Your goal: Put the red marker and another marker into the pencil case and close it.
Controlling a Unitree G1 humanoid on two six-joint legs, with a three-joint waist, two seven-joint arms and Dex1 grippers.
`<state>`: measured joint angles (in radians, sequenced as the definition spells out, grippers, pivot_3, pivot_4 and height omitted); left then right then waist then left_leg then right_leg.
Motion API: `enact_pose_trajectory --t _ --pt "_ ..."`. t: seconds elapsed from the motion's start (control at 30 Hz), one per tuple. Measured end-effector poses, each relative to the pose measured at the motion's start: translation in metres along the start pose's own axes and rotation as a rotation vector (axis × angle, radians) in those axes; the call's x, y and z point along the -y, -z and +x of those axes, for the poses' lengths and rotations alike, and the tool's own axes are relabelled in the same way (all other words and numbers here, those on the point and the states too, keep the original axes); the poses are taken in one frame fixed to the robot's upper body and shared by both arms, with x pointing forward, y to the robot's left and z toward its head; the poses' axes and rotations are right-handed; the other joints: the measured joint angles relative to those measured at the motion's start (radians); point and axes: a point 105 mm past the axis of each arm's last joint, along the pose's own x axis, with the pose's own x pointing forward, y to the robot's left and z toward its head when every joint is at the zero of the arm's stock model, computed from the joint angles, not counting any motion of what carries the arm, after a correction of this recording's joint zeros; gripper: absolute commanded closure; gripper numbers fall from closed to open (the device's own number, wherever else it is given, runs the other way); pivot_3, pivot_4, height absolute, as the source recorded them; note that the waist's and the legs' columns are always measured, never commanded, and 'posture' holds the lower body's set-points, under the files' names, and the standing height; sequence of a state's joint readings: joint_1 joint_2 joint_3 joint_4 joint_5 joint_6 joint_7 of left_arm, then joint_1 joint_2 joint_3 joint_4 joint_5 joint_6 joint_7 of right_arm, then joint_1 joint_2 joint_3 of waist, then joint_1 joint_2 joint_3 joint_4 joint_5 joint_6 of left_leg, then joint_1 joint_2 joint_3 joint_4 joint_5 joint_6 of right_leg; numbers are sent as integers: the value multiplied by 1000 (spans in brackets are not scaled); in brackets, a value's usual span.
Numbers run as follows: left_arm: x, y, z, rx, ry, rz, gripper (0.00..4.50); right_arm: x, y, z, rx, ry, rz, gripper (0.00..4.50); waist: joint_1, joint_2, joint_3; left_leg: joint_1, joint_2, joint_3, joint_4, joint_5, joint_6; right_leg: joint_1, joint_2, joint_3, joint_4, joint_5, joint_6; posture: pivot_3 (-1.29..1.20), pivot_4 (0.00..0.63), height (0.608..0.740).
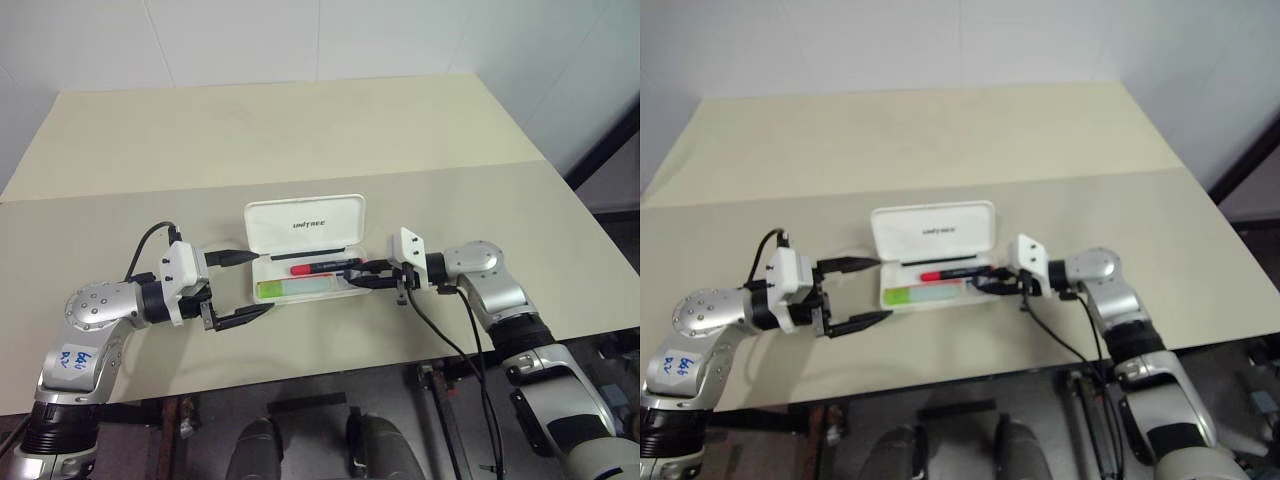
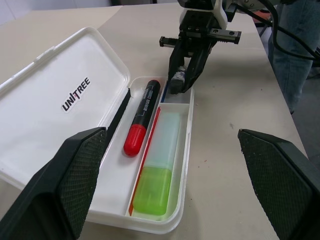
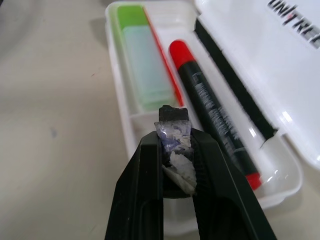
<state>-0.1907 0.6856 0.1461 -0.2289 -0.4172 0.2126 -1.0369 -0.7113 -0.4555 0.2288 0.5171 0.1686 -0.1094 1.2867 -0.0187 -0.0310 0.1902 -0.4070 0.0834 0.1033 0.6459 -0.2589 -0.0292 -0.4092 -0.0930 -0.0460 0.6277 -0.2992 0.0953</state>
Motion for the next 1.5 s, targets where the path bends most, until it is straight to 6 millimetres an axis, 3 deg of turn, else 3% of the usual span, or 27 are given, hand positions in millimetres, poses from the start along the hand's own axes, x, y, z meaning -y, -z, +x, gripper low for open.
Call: enact_pose_trajectory --t 0.23,0.3,0.47,0.67,0.83,0.93,1.1,1.2,1.4,1.5 --pt "0 -1 0 3 -1 -6 0 1 -1 3 3 7 -21 472 -9 0 0 0 0 1 0 0 -1 0 0 0 0 0 0 0 150 740" --pt "0 -1 0 3 -1 -6 0 0 -1 3 3 6 -20 42 -10 0 0 0 0 1 0 0 -1 0 0 0 0 0 0 0 150 740" --pt "-1 -1 0 4 -6 -3 0 3 -6 2 10 8 -37 42 -10 0 0 0 0 1 0 0 0 0 0 0 0 0 0 0 150 740" --pt "-4 -4 1 11 -10 8 0 8 -29 -10 80 25 -89 42 -8 0 0 0 0 1 0 0 -1 0 -1 0 -1 0 0 0 150 740" --pt "-15 -1 -10 17 -67 12 0 -7 -42 -60 156 71 -56 42 11 0 0 0 0 3 0 -2 1 0 -1 -1 -2 0 0 0 150 740" --pt "-21 4 -18 17 -97 4 0 -11 -55 -74 190 84 -59 42 4 0 0 1 1 5 1 -3 2 -1 -1 -1 -1 0 0 0 150 740" --pt "-30 13 -32 19 -159 -6 1262 -11 -65 -86 210 102 -81 0 -6 0 0 2 1 4 0 -3 1 -1 -2 -1 -1 0 0 0 150 740" --pt "-35 19 -40 18 -198 -20 2325 -10 -67 -99 172 115 -104 0 -7 0 0 1 1 4 0 -3 2 0 -2 -1 -2 0 0 0 150 740" --pt "-36 19 -41 23 -201 -4 4438 -12 -66 -99 172 110 -101 0 -7 0 0 1 0 5 0 -3 2 -1 -2 -1 -2 0 0 0 150 740" --pt "-36 18 -41 24 -201 0 4477 -12 -66 -99 172 110 -101 0 -7 0 0 1 1 5 1 -3 2 -1 -2 -1 -1 0 0 0 150 740"
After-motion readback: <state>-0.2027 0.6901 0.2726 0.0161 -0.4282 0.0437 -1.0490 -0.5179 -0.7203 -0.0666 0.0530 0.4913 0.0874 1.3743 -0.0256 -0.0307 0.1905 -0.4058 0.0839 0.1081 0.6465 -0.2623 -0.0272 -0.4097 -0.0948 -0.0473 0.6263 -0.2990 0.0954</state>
